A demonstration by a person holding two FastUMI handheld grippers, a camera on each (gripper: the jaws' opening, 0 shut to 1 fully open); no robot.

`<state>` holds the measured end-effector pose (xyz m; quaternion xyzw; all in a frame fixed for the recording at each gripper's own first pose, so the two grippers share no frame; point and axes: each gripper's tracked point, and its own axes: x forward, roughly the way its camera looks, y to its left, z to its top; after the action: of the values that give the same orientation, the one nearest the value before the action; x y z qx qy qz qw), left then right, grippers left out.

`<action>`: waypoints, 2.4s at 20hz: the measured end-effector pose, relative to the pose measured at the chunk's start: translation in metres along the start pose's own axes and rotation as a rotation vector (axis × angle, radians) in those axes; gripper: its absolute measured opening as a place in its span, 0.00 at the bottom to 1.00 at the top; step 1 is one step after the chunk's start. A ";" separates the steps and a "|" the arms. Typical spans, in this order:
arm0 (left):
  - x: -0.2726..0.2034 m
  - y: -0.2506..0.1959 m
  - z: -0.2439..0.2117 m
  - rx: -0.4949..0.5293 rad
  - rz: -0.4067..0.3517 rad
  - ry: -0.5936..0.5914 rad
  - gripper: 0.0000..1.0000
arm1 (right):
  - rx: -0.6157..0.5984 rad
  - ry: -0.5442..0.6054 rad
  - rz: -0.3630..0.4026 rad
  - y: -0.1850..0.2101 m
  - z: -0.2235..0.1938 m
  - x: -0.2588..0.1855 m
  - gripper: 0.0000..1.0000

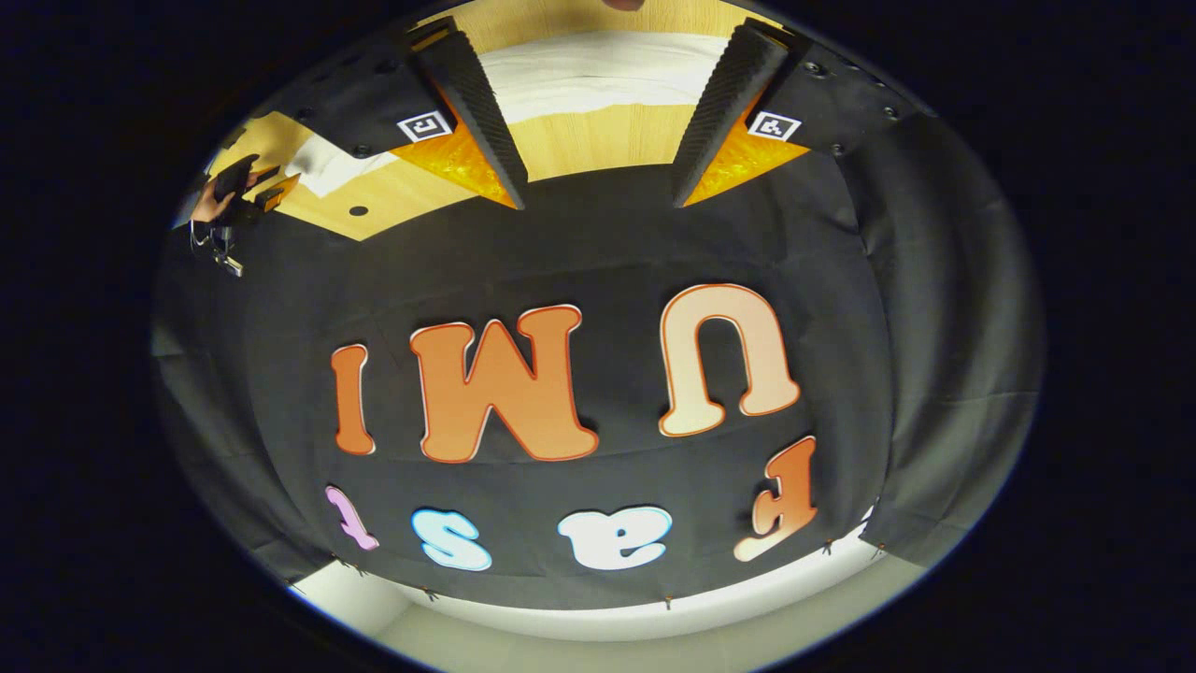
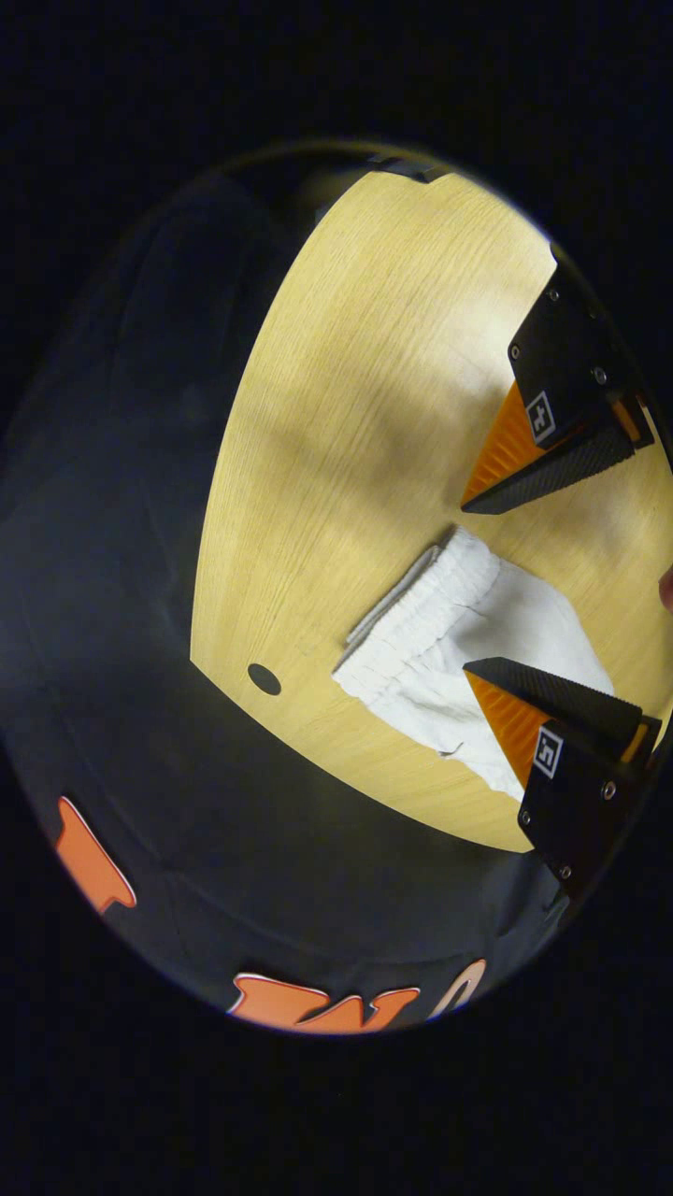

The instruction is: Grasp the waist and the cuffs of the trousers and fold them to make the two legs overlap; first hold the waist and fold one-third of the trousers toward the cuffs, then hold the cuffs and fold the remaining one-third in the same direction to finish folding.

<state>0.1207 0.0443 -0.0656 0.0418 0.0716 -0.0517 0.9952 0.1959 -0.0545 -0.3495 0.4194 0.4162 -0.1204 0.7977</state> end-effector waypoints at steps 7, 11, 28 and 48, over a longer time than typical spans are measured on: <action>0.003 -0.030 0.009 0.018 -0.040 0.013 1.00 | 0.141 0.068 -0.014 0.004 -0.002 0.028 0.91; 0.014 -0.035 0.006 0.019 -0.053 0.027 1.00 | 0.193 0.042 -0.067 -0.011 0.000 0.030 0.69; 0.036 -0.011 -0.048 -0.092 -0.181 0.123 1.00 | 0.217 -0.181 0.229 0.069 0.013 -0.043 0.10; 0.024 0.126 -0.132 -0.178 -0.166 0.235 1.00 | 0.003 -0.140 0.454 0.060 0.019 -0.044 0.10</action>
<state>0.1399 0.1783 -0.1894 -0.0466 0.1949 -0.1221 0.9721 0.2120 -0.0389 -0.2763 0.4940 0.2548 0.0330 0.8306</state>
